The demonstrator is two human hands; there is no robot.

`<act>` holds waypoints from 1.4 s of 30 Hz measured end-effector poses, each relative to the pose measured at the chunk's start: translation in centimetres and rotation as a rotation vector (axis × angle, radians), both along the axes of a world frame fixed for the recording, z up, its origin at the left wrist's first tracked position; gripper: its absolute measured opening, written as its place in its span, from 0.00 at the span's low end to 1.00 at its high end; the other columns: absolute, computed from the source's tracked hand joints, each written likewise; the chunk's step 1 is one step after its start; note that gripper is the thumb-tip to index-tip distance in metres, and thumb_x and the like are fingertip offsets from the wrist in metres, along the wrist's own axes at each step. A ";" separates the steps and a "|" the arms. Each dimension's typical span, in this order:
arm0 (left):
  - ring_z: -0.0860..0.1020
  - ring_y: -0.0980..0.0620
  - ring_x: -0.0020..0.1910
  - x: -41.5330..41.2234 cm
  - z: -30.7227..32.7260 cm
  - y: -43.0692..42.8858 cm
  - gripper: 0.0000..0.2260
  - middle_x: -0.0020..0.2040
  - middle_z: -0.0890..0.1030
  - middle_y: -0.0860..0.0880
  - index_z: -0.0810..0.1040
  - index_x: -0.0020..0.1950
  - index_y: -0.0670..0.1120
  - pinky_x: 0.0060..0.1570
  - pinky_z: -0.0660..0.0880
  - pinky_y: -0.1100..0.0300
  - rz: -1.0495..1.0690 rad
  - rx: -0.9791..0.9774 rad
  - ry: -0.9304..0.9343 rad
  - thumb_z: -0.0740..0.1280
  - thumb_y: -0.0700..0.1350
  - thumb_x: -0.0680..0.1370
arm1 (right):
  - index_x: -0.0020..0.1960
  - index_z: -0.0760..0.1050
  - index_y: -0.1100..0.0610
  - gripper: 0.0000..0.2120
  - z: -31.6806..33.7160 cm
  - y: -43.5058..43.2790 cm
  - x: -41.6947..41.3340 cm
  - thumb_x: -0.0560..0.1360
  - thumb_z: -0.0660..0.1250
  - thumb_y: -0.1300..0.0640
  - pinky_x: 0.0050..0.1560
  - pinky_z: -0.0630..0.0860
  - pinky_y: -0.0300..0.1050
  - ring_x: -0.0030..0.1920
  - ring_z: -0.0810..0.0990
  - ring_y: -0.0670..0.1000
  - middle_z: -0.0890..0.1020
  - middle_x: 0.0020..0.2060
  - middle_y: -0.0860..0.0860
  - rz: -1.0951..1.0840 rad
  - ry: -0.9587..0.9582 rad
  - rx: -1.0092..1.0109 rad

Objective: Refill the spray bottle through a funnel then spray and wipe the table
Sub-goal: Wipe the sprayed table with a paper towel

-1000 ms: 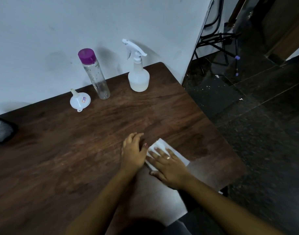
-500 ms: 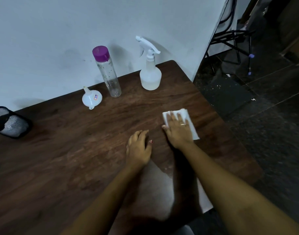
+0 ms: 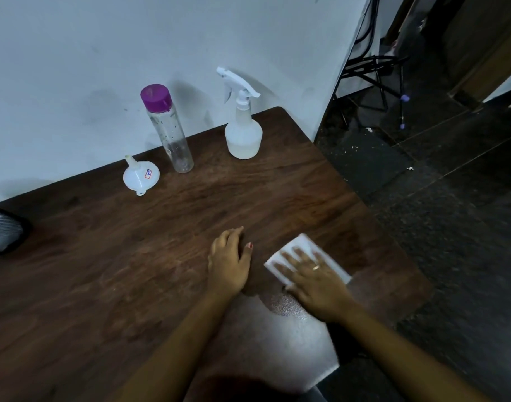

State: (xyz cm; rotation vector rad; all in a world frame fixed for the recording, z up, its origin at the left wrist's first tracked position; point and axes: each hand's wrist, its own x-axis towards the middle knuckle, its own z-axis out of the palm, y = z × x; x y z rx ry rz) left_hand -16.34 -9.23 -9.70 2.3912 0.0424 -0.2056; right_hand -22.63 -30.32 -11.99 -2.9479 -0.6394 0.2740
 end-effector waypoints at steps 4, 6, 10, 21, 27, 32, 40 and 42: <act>0.65 0.47 0.68 -0.2 0.6 -0.1 0.19 0.68 0.70 0.48 0.69 0.70 0.49 0.69 0.61 0.48 -0.026 0.023 -0.044 0.61 0.49 0.79 | 0.76 0.49 0.42 0.30 0.2 -4.6 4.0 0.76 0.34 0.37 0.73 0.49 0.55 0.77 0.54 0.54 0.55 0.77 0.47 -0.340 0.063 -0.031; 0.64 0.48 0.69 -0.2 0.9 0.0 0.19 0.69 0.69 0.49 0.68 0.71 0.50 0.70 0.59 0.47 -0.028 0.011 -0.039 0.61 0.49 0.79 | 0.77 0.48 0.43 0.31 0.2 -4.6 6.5 0.75 0.34 0.38 0.74 0.45 0.55 0.78 0.48 0.53 0.50 0.78 0.47 -0.479 0.048 -0.015; 0.64 0.49 0.69 -0.3 0.7 0.3 0.19 0.68 0.70 0.49 0.68 0.70 0.50 0.69 0.59 0.43 -0.006 -0.023 -0.067 0.59 0.51 0.79 | 0.78 0.45 0.47 0.27 0.4 0.3 10.4 0.81 0.42 0.42 0.74 0.43 0.56 0.78 0.45 0.53 0.48 0.78 0.48 -0.526 0.075 0.030; 0.64 0.50 0.70 0.0 0.2 -0.2 0.18 0.69 0.69 0.50 0.69 0.70 0.51 0.70 0.58 0.42 -0.009 0.004 -0.098 0.58 0.50 0.80 | 0.72 0.65 0.49 0.22 -1.2 7.9 1.2 0.80 0.53 0.45 0.75 0.52 0.59 0.76 0.56 0.55 0.66 0.73 0.50 0.413 -0.011 0.184; 0.65 0.49 0.69 0.1 0.2 -2.3 0.22 0.68 0.70 0.49 0.70 0.69 0.51 0.71 0.56 0.43 -0.075 0.015 -0.070 0.55 0.55 0.76 | 0.75 0.60 0.48 0.26 -0.9 1.7 4.6 0.79 0.50 0.43 0.72 0.59 0.59 0.75 0.61 0.53 0.65 0.74 0.49 0.265 0.001 0.086; 0.63 0.51 0.70 -0.3 0.4 -4.0 0.18 0.69 0.69 0.50 0.68 0.70 0.52 0.72 0.52 0.45 -0.147 0.026 -0.072 0.60 0.50 0.79 | 0.77 0.46 0.46 0.33 0.2 -6.3 5.6 0.74 0.34 0.38 0.75 0.48 0.55 0.77 0.50 0.49 0.52 0.77 0.45 -0.325 0.021 0.000; 0.62 0.52 0.71 -0.8 0.0 -3.6 0.19 0.70 0.68 0.51 0.68 0.70 0.52 0.72 0.52 0.46 -0.153 0.027 -0.068 0.61 0.50 0.79 | 0.78 0.44 0.52 0.37 0.0 -6.4 -1.1 0.74 0.32 0.37 0.75 0.44 0.54 0.77 0.44 0.51 0.48 0.78 0.49 -0.701 0.038 0.024; 0.62 0.51 0.71 -0.7 -0.1 -2.7 0.19 0.70 0.68 0.50 0.68 0.70 0.52 0.72 0.52 0.45 -0.130 0.024 -0.066 0.61 0.50 0.79 | 0.78 0.44 0.51 0.36 0.2 -3.1 -2.4 0.74 0.34 0.36 0.75 0.43 0.53 0.76 0.41 0.49 0.45 0.77 0.47 -0.660 0.069 0.066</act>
